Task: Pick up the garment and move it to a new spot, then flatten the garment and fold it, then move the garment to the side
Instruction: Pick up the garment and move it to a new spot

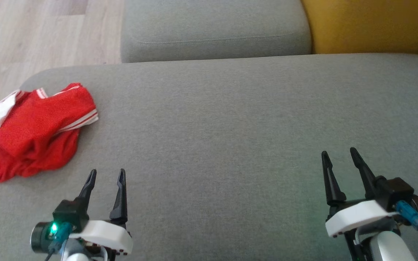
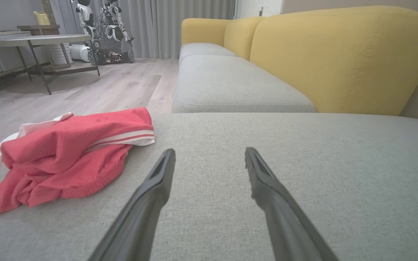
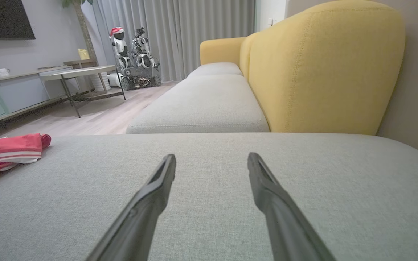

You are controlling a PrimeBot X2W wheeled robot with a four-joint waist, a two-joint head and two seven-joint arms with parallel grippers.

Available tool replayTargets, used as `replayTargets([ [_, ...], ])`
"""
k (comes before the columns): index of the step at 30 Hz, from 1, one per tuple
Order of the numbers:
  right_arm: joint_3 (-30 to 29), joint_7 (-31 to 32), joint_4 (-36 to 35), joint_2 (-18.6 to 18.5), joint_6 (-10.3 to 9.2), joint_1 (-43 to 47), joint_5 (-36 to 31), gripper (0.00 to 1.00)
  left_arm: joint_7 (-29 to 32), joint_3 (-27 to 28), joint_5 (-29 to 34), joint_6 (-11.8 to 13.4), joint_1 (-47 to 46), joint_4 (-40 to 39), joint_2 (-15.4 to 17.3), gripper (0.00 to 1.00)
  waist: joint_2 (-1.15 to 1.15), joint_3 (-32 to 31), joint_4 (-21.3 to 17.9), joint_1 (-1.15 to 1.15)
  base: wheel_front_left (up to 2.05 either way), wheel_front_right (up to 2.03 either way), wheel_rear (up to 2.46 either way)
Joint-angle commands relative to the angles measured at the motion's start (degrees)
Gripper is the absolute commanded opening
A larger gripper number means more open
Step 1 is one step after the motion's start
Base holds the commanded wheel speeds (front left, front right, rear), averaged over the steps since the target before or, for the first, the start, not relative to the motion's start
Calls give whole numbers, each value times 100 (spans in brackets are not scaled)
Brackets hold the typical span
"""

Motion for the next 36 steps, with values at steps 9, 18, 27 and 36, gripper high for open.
replayTargets([
  [9,215,124,-414,-10,-4,-30,-84,100,-71,292,-44,131,-439,-98,123,100,0,6,808,0,0,0,0],
  [18,350,202,-512,-10,-4,-10,-74,100,-58,445,-54,239,-437,-145,326,100,0,0,1467,0,0,0,0],
  [27,419,250,-564,-10,-4,-1,-111,100,-13,491,-99,301,-361,-253,425,100,0,19,1796,0,0,0,0],
  [36,434,273,-562,-10,-4,-7,-119,100,20,453,-148,350,-348,-303,432,100,0,42,1839,0,0,0,0],
])
